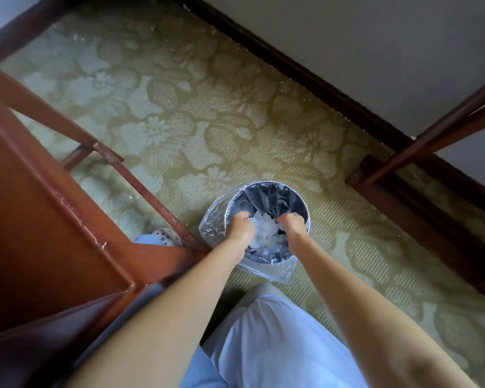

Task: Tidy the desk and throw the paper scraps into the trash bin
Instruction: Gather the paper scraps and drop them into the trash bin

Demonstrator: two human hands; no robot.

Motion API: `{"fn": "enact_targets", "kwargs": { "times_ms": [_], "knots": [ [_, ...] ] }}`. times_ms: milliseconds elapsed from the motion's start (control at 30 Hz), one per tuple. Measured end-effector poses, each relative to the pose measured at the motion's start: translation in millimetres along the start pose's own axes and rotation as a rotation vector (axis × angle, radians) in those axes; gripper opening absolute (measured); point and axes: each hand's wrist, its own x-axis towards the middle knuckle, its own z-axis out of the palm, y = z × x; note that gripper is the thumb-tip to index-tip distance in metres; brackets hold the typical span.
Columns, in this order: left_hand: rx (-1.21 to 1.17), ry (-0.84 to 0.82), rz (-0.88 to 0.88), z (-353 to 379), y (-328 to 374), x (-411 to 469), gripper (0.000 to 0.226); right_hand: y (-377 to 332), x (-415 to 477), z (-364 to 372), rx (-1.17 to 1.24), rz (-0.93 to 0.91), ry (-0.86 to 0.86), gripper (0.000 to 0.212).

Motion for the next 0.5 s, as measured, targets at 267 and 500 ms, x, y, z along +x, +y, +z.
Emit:
{"fn": "enact_targets", "kwargs": {
  "times_ms": [267, 500],
  "knots": [
    [0.178, 0.158, 0.414, -34.9, 49.3, -111.5, 0.038, -44.1, -112.7, -10.4, -0.423, -0.53, 0.203, 0.02],
    [0.088, 0.532, 0.849, -107.8, 68.7, -255.8, 0.03, -97.7, -262.8, -11.8, -0.356, -1.058, 0.334, 0.03]
  ]
}}
